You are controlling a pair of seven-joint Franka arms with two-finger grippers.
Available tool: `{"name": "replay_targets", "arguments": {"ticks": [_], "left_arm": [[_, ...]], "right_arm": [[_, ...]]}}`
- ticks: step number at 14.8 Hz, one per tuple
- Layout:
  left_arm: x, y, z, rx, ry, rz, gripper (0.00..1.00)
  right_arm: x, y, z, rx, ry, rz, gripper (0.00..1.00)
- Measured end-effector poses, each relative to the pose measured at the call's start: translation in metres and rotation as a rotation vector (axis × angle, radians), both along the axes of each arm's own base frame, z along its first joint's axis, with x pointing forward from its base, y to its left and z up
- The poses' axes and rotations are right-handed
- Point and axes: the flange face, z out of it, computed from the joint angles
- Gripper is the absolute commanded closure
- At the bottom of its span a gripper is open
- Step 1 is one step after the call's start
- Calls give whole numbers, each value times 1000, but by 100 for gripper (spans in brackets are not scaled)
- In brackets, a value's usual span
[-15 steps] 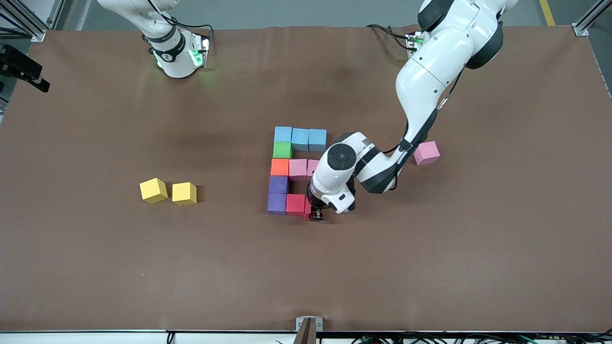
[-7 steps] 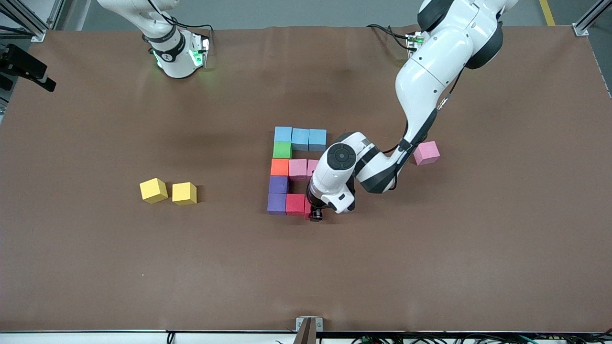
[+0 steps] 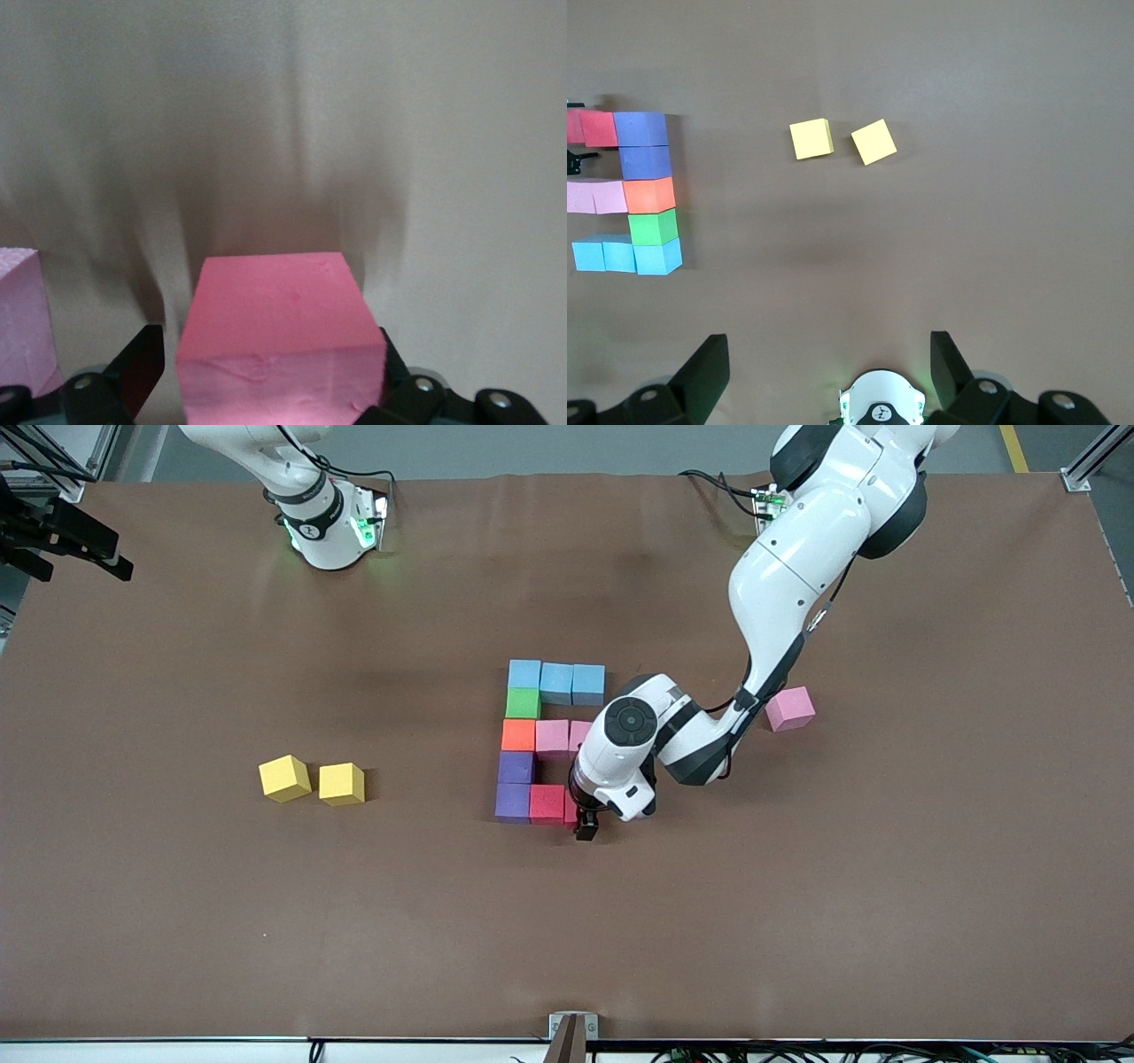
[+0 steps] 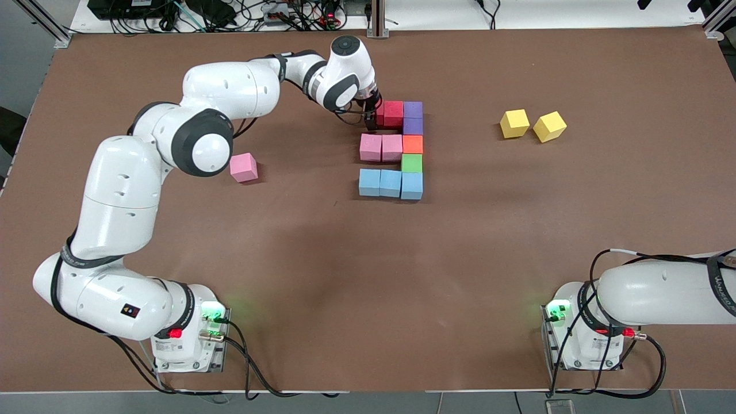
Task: Arrange 11 blocks into digit 3
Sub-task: 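Lower the pink cube beside the magenta cube and open the left gripper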
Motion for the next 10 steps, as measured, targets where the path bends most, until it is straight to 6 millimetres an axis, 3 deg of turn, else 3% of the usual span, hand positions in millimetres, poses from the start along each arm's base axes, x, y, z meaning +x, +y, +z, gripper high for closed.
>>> {"name": "replay_targets", "arguments": {"ticks": [10], "left_arm": [[4, 0, 49, 32, -8, -5, 0]], "right_arm": [[2, -26, 3, -29, -31, -22, 0]]}}
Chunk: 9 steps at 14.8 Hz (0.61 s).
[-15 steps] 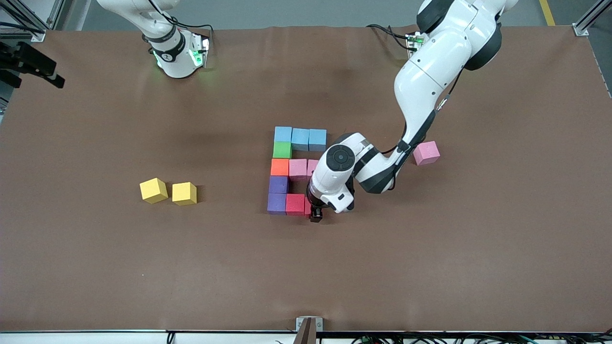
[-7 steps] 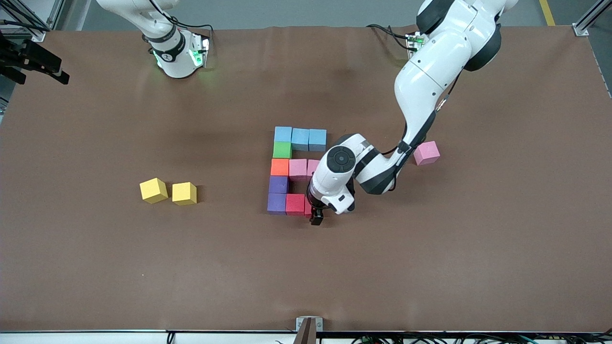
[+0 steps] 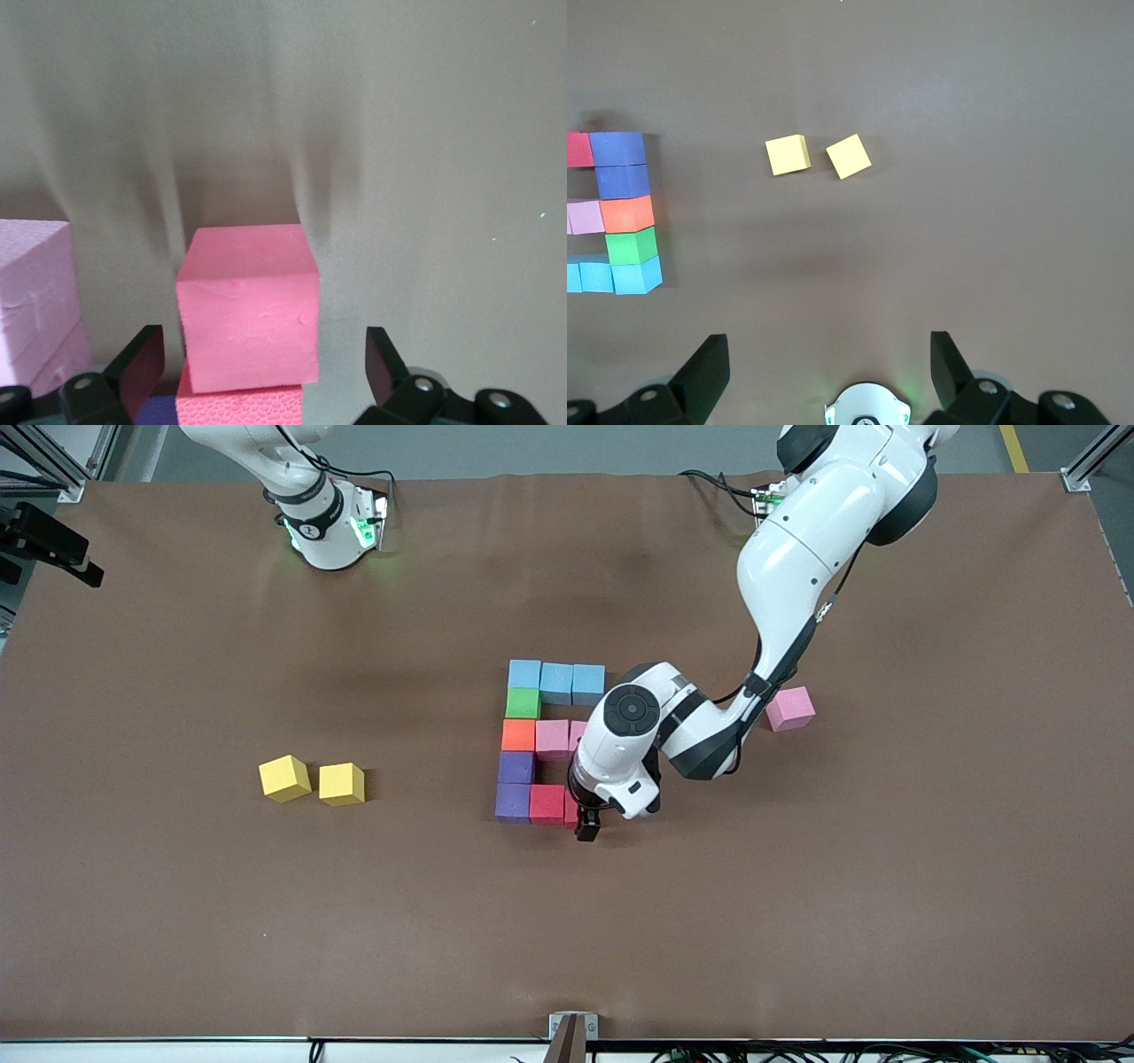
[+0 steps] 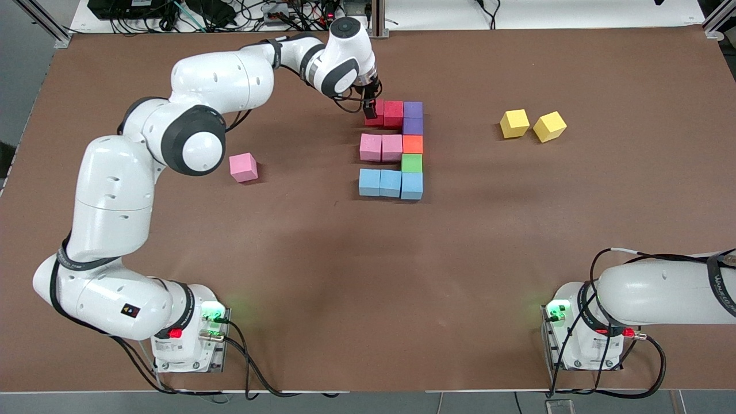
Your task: Arrange 11 blocks into digit 3
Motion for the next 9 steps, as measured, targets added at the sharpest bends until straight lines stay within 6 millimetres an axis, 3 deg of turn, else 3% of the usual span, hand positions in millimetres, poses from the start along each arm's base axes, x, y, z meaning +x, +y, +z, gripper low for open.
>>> {"name": "replay_targets", "arguments": {"ticks": [4, 9], "left_arm": [[-1, 7, 33, 49, 16, 0, 0], [15, 62, 93, 103, -21, -21, 0]], "right_arm": [[0, -3, 0, -3, -2, 6, 0], [2, -1, 1, -4, -16, 11, 0]]}}
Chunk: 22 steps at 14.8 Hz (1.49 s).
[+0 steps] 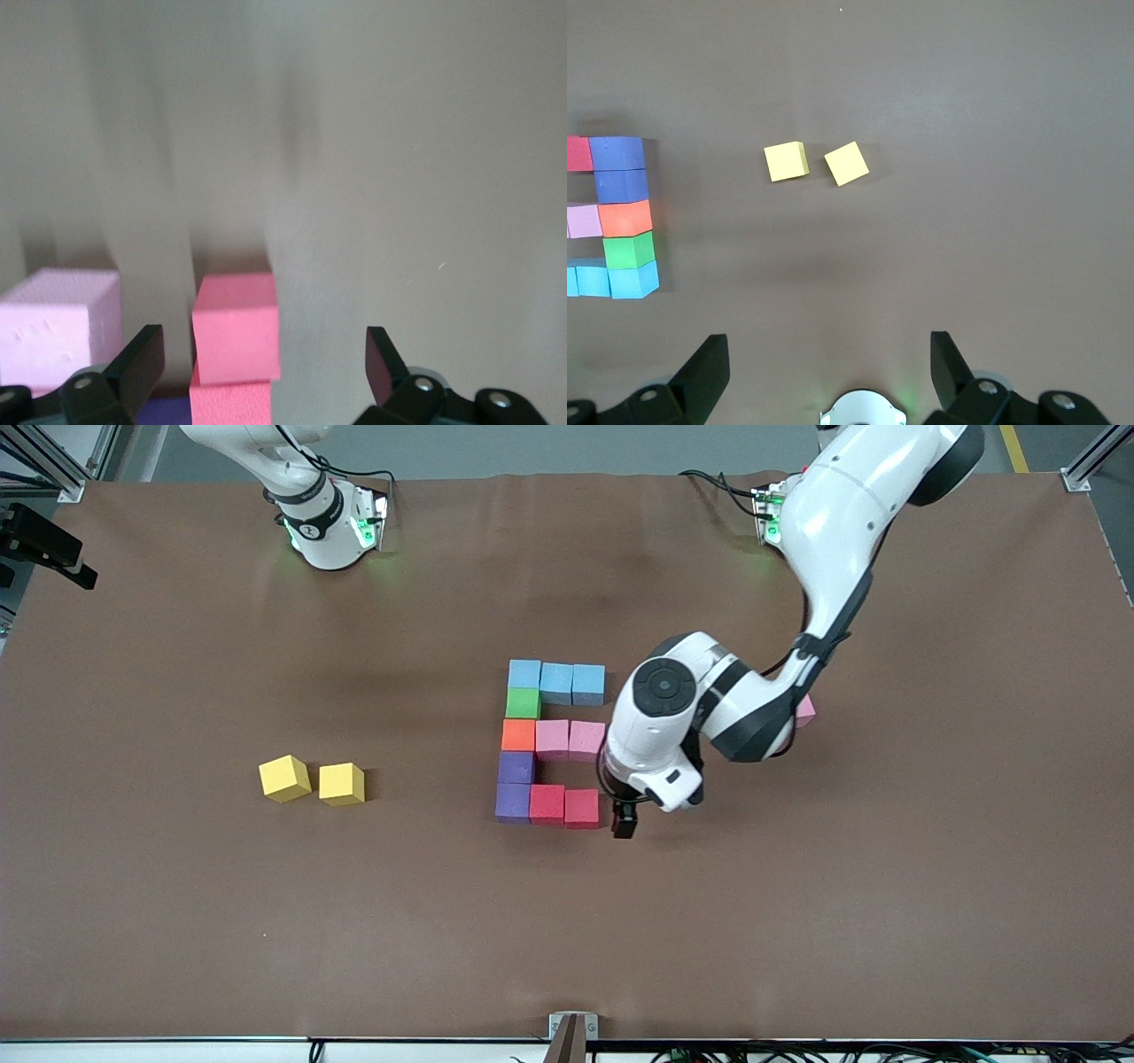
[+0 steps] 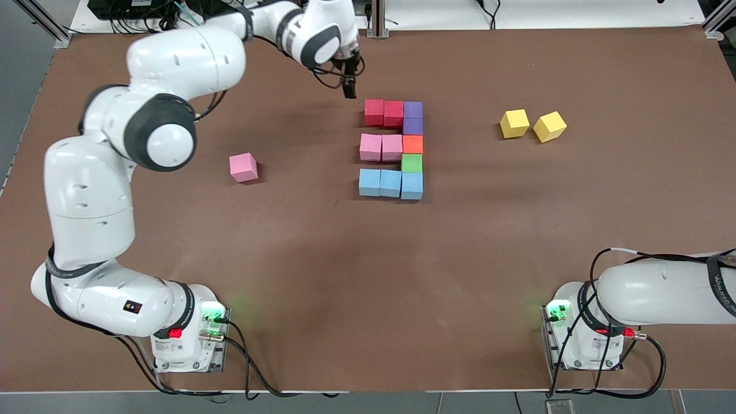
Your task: Arrange 11 blocks into digit 3
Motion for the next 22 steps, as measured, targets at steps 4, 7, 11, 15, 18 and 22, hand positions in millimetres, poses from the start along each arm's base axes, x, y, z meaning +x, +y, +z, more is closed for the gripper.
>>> {"name": "replay_targets", "arguments": {"ticks": [4, 7, 11, 15, 18, 22], "left_arm": [[0, 70, 32, 57, -5, -140, 0], [2, 133, 34, 92, 21, -326, 0], [3, 205, 44, 138, 18, -638, 0], [0, 264, 55, 229, 12, -1062, 0], [-1, 314, 72, 290, 17, -1218, 0], [-11, 354, 94, 307, 130, -1308, 0]], "right_arm": [[0, 2, 0, 0, 0, 5, 0], [0, 5, 0, -1, 0, 10, 0], [0, 3, 0, -14, 0, 8, 0], [0, 1, 0, -24, -2, 4, 0], [0, 1, 0, -24, -2, 4, 0], [0, 1, 0, -24, -1, 4, 0]]}}
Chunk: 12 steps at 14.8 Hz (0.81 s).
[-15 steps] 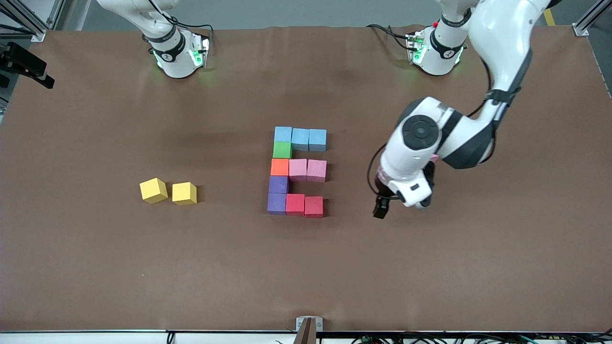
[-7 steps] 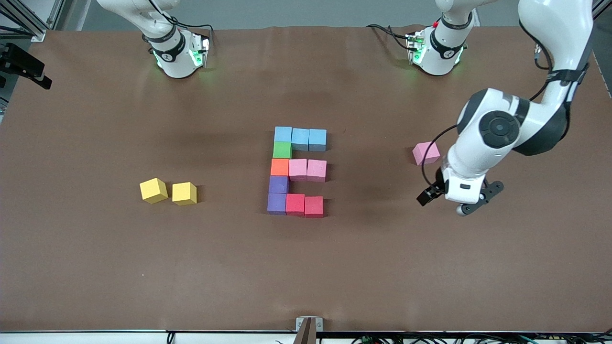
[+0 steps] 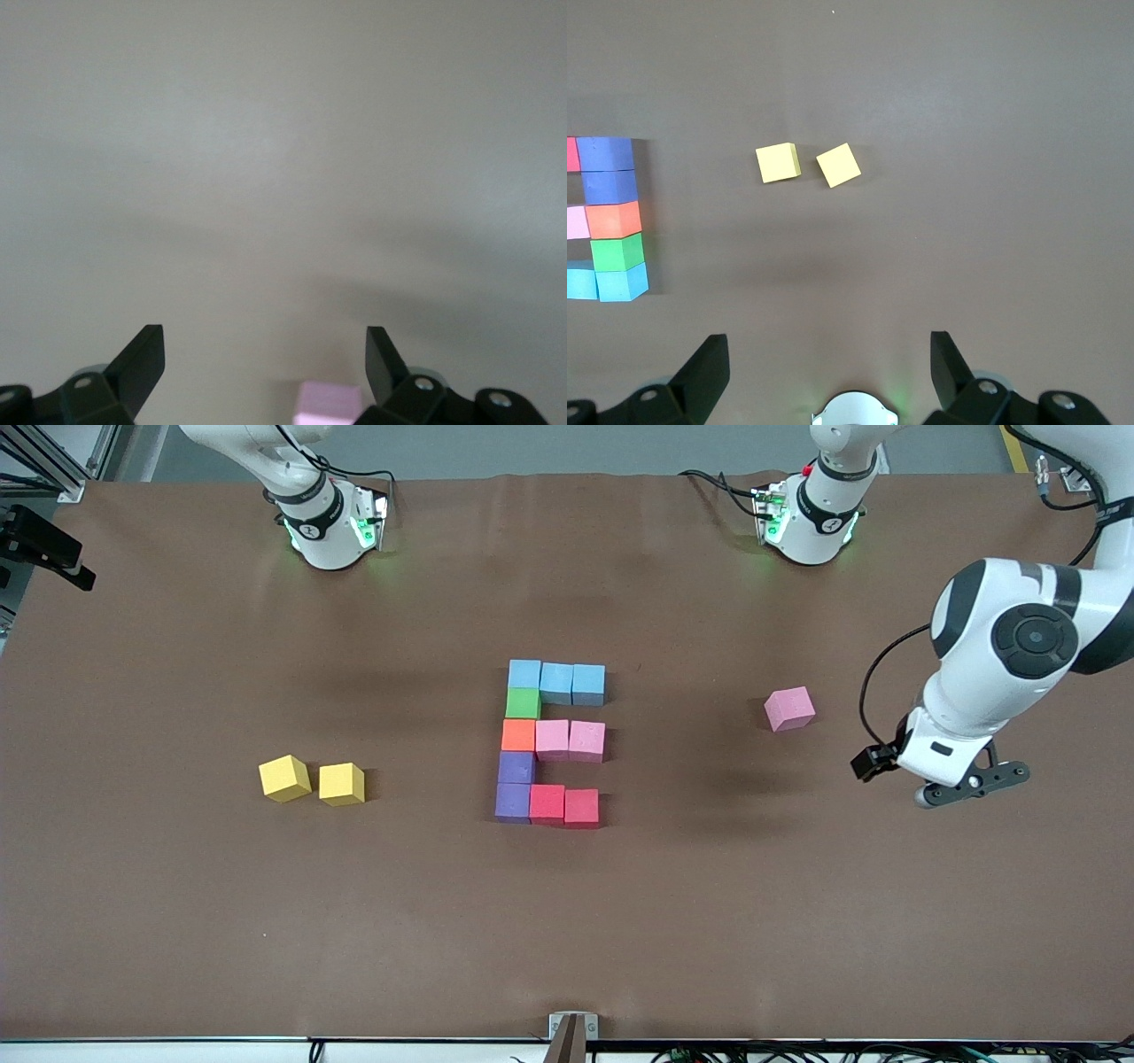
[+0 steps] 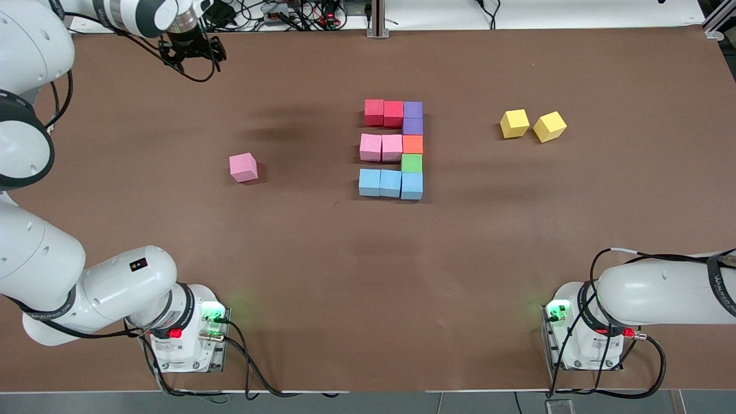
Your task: Arrange 11 blocks into digit 3
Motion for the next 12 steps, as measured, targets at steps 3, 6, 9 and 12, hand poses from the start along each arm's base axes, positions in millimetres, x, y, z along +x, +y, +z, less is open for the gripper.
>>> {"name": "replay_targets", "arguments": {"ticks": [3, 6, 9, 12], "left_arm": [[-4, 31, 39, -82, 68, -51, 0], [-21, 72, 93, -152, 76, -102, 0], [-42, 89, 141, -151, 20, -110, 0], [-51, 86, 164, -124, -20, -107, 0]], "right_arm": [[0, 0, 0, -2, 0, 0, 0], [0, -1, 0, -9, -2, -2, 0], [1, -1, 0, -10, -5, -2, 0], [2, -2, 1, -12, -14, -3, 0]]}}
